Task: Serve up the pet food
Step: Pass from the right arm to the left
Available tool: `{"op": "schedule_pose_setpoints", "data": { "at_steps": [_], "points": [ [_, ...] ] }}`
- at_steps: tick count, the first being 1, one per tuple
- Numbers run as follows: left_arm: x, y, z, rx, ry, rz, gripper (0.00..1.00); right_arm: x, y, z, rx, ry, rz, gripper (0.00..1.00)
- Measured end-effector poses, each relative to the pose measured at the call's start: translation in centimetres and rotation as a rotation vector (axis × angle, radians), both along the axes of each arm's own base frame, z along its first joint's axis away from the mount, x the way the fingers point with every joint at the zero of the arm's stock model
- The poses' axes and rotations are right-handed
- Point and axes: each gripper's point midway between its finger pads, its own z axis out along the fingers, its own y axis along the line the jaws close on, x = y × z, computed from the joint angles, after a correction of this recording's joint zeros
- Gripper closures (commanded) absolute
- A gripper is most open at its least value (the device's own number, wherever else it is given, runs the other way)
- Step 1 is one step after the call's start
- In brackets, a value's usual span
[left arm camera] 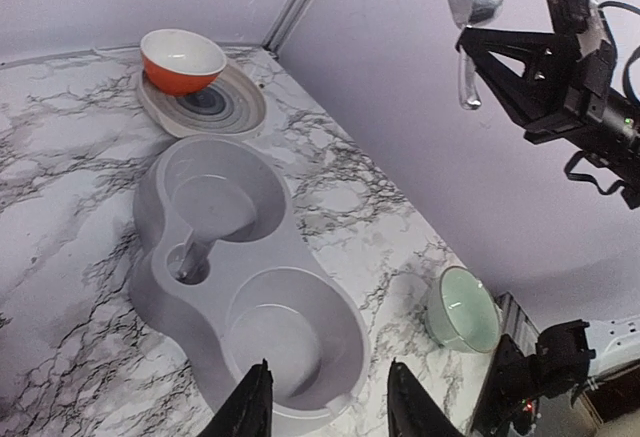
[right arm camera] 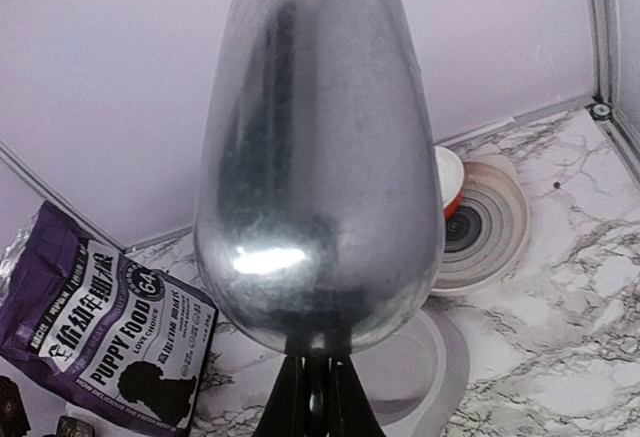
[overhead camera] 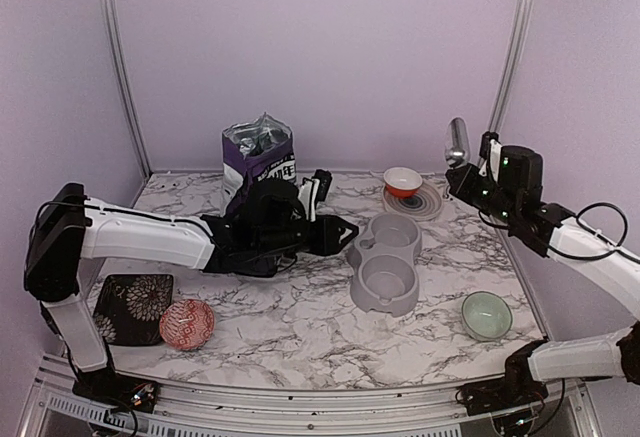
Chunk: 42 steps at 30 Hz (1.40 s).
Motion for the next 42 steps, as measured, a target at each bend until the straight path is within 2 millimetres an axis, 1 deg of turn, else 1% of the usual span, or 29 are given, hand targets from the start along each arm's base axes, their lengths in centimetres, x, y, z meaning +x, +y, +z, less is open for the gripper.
{"op": "schedule_pose_setpoints", "data": {
  "at_steps": [5, 9, 14, 17, 21, 24, 26, 31, 33, 36, 38, 42],
  "points": [
    [-1.3, -0.8, 3.0, -0.096, -0.032, -0.136, 0.57, -0.1, 3.6, 2.9, 0.082, -0.115, 0.145, 1.00],
    [-2.3, -1.3, 5.3, -0.164, -0.057, -0.225, 0.53, -1.1, 7.9, 4.7, 0.134, -0.188, 0.281, 1.00],
    [-3.1, -1.7, 7.9, -0.249, -0.085, -0.304, 0.47, -2.3, 12.3, 5.2, 0.196, -0.216, 0.430, 1.00],
    [-3.3, -1.7, 9.5, -0.313, -0.095, -0.339, 0.46, -3.1, 14.0, 5.5, 0.229, -0.228, 0.494, 1.00],
    [-2.9, -1.3, 11.0, -0.376, -0.109, -0.360, 0.46, -4.3, 15.9, 6.5, 0.282, -0.252, 0.574, 1.00],
    [-2.5, -1.5, 11.3, -0.402, -0.110, -0.369, 0.47, -5.1, 17.1, 6.8, 0.311, -0.257, 0.619, 1.00],
    [-2.2, -1.7, 11.1, -0.411, -0.104, -0.375, 0.47, -5.6, 17.9, 6.8, 0.322, -0.256, 0.644, 1.00],
    [-1.7, -2.0, 10.5, -0.430, -0.080, -0.386, 0.53, -6.6, 19.8, 6.4, 0.344, -0.247, 0.697, 1.00],
    [-1.7, -2.1, 10.3, -0.440, -0.071, -0.390, 0.57, -6.8, 20.3, 6.4, 0.351, -0.246, 0.713, 1.00],
    [-1.6, -2.1, 10.2, -0.452, -0.064, -0.395, 0.67, -7.0, 20.8, 6.4, 0.363, -0.246, 0.730, 1.00],
    [-1.4, -2.0, 10.3, -0.462, -0.057, -0.393, 0.76, -7.0, 21.0, 6.5, 0.373, -0.248, 0.734, 1.00],
    [-1.2, -1.8, 10.9, -0.482, -0.065, -0.388, 0.88, -7.1, 21.2, 6.7, 0.386, -0.254, 0.745, 1.00]
  ]
}}
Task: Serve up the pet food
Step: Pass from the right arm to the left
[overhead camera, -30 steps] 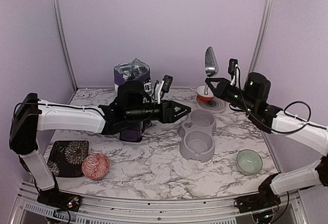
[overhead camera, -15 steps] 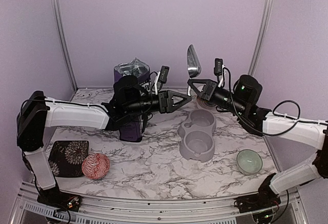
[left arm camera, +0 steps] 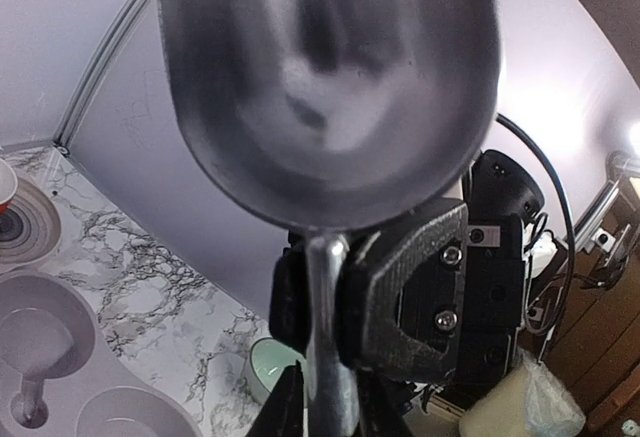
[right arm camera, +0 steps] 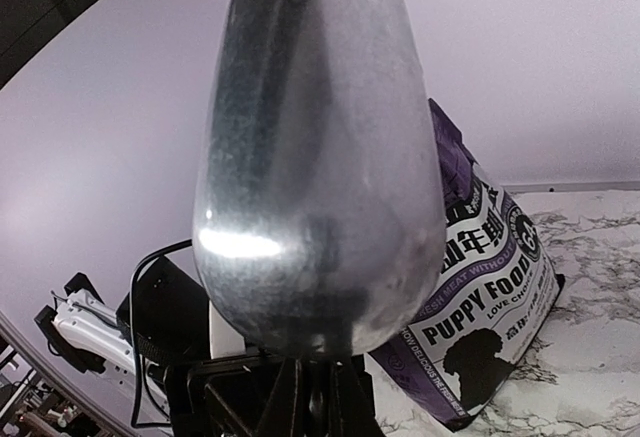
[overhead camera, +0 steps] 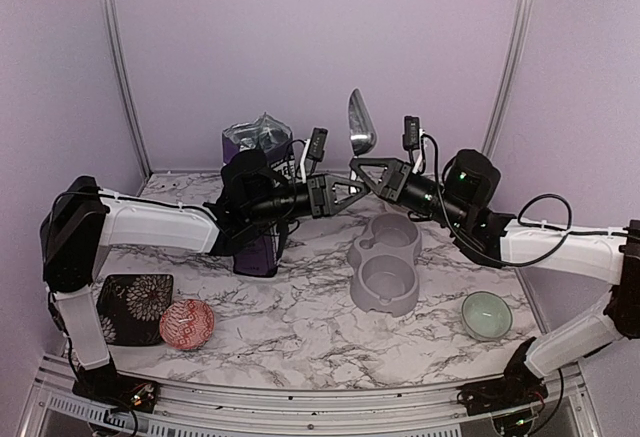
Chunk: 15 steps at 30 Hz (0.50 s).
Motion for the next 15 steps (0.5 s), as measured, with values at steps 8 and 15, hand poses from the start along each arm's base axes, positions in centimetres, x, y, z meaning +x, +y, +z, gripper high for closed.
{"op": "schedule_pose_setpoints", "data": {
  "at_steps": [8, 15],
  "points": [
    [0.10, 0.24, 0.74, -0.029, -0.009, 0.001, 1.00, -0.39, 0.28, 0.55, 0.014, -0.025, 0.023, 1.00],
    [-0.24, 0.44, 0.49, -0.030, -0.013, -0.010, 1.00, -0.87, 0.45, 0.59, -0.004, -0.072, 0.044, 0.39]
  ]
}}
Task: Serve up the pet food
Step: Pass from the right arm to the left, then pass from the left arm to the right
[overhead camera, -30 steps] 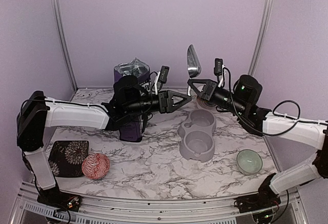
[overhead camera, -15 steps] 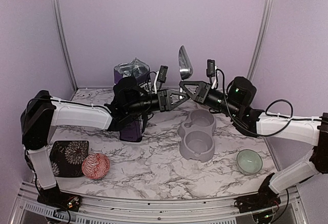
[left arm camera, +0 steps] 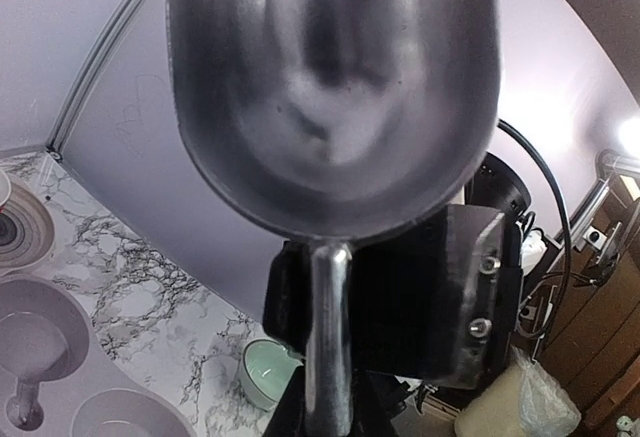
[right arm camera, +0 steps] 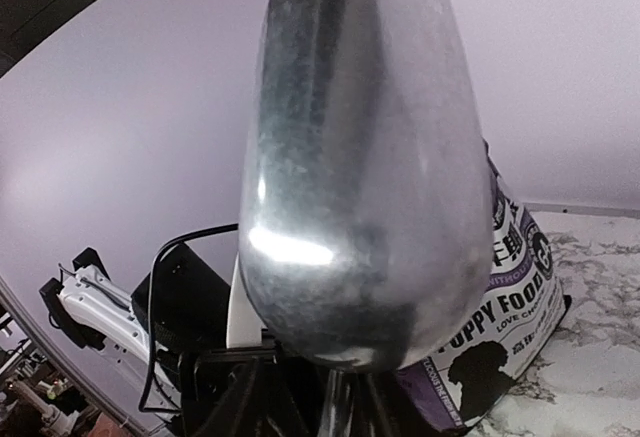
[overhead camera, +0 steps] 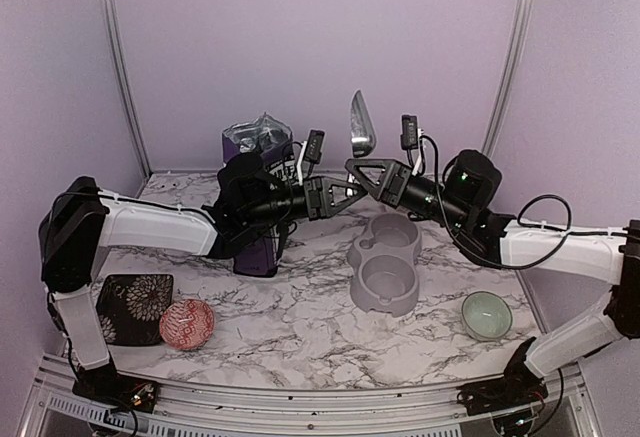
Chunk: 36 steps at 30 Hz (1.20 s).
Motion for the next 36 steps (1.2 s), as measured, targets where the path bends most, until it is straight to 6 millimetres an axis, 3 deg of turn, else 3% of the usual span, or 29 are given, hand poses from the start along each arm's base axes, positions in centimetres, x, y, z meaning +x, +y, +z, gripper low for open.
{"op": "schedule_pose_setpoints", "data": {
  "at_steps": [2, 4, 12, 24, 28, 31, 36],
  "points": [
    [0.0, 0.2, -0.7, 0.013, 0.012, 0.003, 1.00, -0.4, 0.1, -0.2, -0.028, -0.019, 0.010, 0.26],
    [-0.1, 0.5, -1.7, 0.032, 0.027, 0.006, 1.00, -0.6, 0.0, -0.7, -0.070, -0.029, 0.005, 0.20],
    [-0.5, 1.5, -3.7, 0.092, 0.026, 0.030, 1.00, -0.4, -1.9, -1.8, -0.240, -0.051, -0.098, 0.11],
    [-1.8, 3.3, -3.5, 0.305, -0.123, 0.161, 1.00, 0.2, -7.5, -0.5, -0.405, -0.069, -0.274, 0.08],
    [-2.0, 4.4, -4.3, 0.418, -0.185, 0.211, 1.00, 1.0, -9.6, 0.3, -0.431, -0.055, -0.312, 0.07],
    [-1.9, 5.3, -5.3, 0.519, -0.232, 0.248, 1.00, 1.1, -10.3, 0.9, -0.454, -0.046, -0.305, 0.07],
    [-1.9, 7.1, -6.3, 0.682, -0.332, 0.307, 1.00, 0.6, -9.5, 1.6, -0.491, -0.039, -0.234, 0.07]
  ]
}}
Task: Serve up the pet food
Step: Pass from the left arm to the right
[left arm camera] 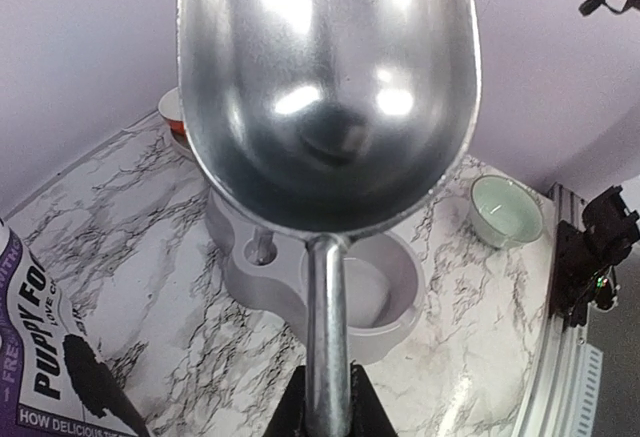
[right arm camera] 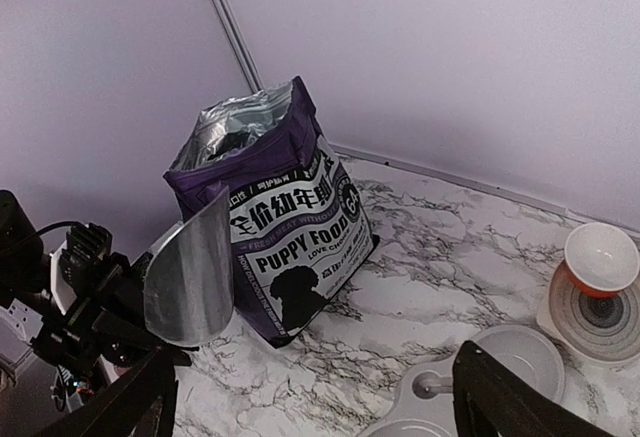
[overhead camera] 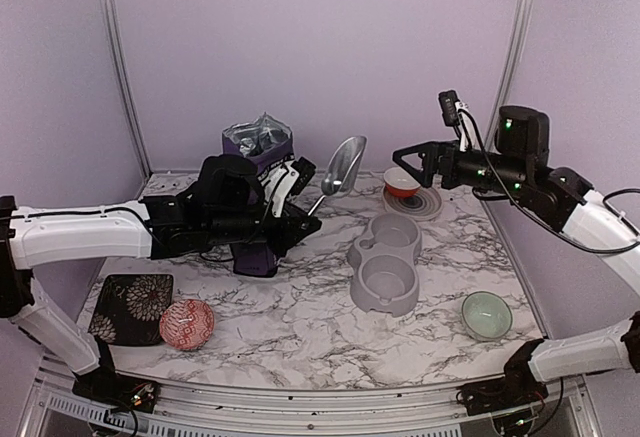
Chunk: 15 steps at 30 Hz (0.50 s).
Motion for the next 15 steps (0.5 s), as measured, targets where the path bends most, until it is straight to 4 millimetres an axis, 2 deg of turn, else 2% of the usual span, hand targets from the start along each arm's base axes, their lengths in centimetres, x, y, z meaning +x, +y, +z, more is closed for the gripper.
{"op": "schedule_pose_setpoints", "data": {
  "at_steps": [8, 15],
  "points": [
    [-1.1, 2.2, -0.3, 0.214, -0.182, 0.039, 1.00, -0.5, 2.2, -0.3, -0.021, 0.103, 0.130, 0.07],
    [-1.5, 3.7, -0.2, 0.369, -0.356, 0.076, 1.00, -1.8, 3.7, -0.4, -0.012, 0.182, 0.256, 0.07]
  ]
}}
